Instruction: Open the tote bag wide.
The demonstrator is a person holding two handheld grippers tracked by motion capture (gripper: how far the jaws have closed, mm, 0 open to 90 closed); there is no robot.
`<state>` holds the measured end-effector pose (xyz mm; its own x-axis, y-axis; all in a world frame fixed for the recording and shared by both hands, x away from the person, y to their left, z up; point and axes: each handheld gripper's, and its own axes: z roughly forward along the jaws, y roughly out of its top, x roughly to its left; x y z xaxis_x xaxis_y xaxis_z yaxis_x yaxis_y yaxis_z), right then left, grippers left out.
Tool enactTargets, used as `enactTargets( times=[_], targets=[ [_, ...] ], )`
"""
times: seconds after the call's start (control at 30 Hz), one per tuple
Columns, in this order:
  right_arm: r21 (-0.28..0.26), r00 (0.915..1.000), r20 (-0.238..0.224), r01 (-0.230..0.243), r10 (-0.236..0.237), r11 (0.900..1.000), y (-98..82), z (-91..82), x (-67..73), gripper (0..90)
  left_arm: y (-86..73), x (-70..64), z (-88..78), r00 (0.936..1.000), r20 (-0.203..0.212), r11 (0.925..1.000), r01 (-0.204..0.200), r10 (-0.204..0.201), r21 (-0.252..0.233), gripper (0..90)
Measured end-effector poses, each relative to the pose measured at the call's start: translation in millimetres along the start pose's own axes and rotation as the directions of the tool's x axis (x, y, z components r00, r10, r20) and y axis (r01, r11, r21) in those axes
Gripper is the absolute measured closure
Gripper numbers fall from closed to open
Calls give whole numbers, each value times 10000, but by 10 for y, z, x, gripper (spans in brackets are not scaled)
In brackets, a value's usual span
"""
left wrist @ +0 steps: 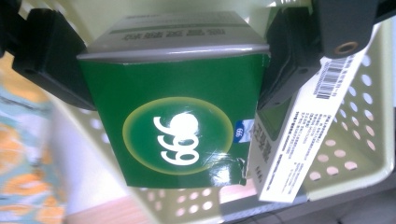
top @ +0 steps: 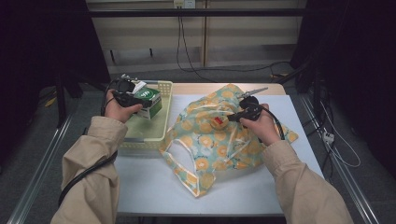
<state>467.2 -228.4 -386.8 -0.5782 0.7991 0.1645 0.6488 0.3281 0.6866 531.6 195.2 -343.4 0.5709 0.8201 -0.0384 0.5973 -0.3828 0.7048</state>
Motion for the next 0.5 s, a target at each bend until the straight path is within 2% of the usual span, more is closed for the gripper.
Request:
enactTargets(
  times=[0.07,0.13,0.3,0.5],
  targets=[
    [-11,10000,39,13,-13,10000,3,-9,-5,900,16,-33,-84,9992,398,9996,-28,38,-263,165],
    [-21,10000,89,20,-20,10000,6,-15,-11,900,39,-96,-174,9982,529,9985,-273,298,-479,165],
    [-29,9999,166,9,-9,10000,2,-28,-21,900,84,-225,-286,9945,971,9971,-338,403,-679,165],
    [-17,9999,134,31,-31,10000,13,-15,18,900,129,-503,-368,9817,1551,9907,-964,1106,-962,165]
  ],
)
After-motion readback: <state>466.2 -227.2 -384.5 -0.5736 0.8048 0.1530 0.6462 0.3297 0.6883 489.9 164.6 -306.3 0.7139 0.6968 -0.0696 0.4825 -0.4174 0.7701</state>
